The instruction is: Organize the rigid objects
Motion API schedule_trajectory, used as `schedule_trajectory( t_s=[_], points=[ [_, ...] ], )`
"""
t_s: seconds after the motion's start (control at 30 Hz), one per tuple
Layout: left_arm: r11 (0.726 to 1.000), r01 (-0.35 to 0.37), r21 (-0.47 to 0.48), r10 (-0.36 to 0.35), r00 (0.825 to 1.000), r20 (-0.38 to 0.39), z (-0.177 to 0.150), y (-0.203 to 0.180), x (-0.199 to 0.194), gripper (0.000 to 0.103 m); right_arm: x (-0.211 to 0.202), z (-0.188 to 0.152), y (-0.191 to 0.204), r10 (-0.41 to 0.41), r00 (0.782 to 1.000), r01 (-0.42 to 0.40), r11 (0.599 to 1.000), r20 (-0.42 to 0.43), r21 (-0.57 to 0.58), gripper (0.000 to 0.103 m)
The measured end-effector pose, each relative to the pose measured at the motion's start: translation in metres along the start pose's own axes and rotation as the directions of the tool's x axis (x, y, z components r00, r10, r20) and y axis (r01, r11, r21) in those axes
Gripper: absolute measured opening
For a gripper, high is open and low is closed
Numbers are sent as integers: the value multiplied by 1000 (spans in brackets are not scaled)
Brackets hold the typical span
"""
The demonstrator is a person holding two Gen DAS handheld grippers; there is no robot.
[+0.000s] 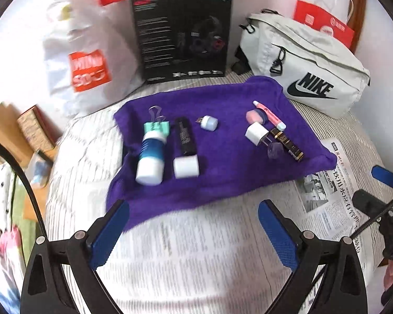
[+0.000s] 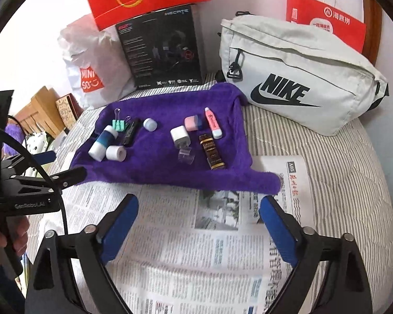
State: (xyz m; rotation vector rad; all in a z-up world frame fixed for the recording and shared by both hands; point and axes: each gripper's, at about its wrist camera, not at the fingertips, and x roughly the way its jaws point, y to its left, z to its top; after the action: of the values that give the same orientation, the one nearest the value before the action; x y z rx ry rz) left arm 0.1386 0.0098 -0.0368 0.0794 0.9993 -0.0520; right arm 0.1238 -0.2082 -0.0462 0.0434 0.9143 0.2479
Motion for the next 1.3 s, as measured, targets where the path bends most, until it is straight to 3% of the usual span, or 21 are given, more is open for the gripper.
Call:
schedule_trajectory(
  t_s=[0.03,0.43,1.3],
  points=[
    [1000,1,-9,-1,1000,7,-5,1,-7,99,-2,-3,3,-13,1000,13,1000,-17,-1,103],
    [999,22,-39,-19,997,76,-44,-10,-69,99,-49,-28,18,-56,998,57,998,17,-30,103],
    [997,19,-79,-14,998,64,-66,0,-88,99,-72,-46,14,-79,997,80,997,18,-8,103]
  ],
)
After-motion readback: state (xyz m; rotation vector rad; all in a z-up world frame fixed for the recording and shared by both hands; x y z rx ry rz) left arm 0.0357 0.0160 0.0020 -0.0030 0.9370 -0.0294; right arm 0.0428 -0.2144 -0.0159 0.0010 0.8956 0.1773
